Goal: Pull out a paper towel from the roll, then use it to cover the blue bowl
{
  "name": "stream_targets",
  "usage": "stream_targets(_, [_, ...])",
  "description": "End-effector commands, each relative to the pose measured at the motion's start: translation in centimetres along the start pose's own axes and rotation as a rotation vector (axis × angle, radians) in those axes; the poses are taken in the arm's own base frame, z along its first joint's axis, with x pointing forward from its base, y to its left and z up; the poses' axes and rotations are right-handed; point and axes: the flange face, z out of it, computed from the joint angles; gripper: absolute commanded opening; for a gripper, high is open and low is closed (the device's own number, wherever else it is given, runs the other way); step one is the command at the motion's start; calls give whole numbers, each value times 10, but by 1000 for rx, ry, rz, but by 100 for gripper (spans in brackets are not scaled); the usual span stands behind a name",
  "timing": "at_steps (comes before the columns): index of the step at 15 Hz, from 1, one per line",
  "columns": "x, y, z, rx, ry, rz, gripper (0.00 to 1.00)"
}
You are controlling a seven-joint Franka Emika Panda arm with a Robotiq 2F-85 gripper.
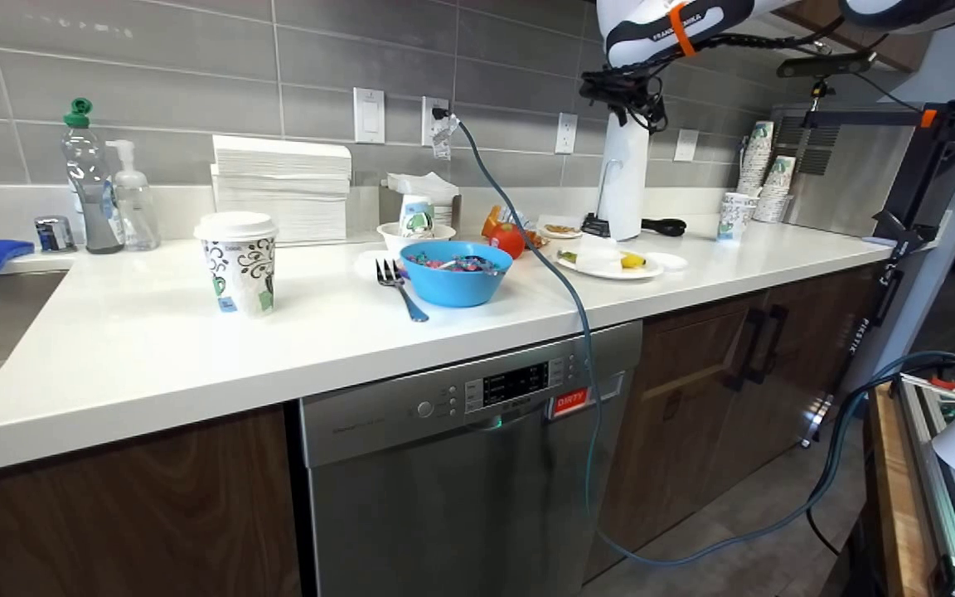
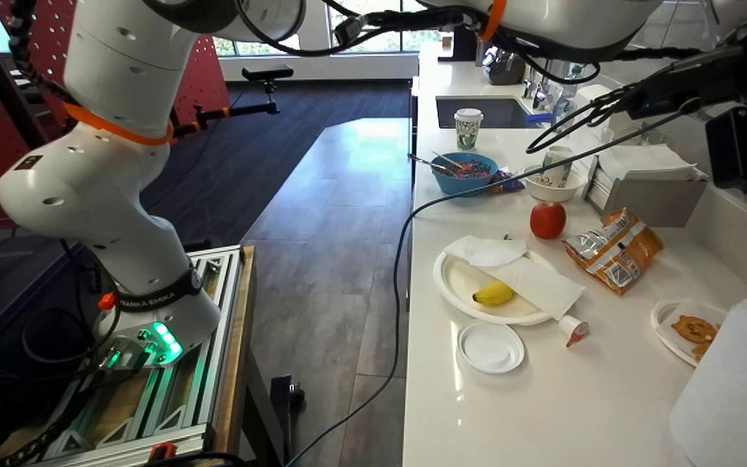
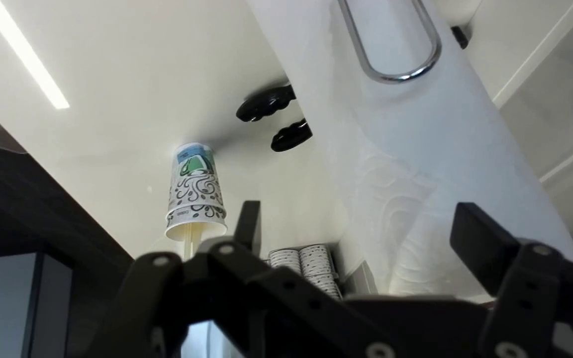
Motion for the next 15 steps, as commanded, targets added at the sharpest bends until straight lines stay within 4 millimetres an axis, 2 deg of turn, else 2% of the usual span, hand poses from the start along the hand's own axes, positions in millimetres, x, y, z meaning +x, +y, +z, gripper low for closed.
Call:
stream_targets(1, [6, -2, 6, -77, 13, -18, 72])
stream_targets(2, [8, -1, 7, -93, 22, -20, 70])
stream_targets(3, [9, -1, 7, -103, 20, -21, 63])
stream_targets(6, [9, -8, 13, -72, 22, -25, 39])
stream_targets(11, [-6, -15, 27, -46, -26, -29, 0])
stream_targets(15, [-17, -18, 32, -25, -63, -46, 0])
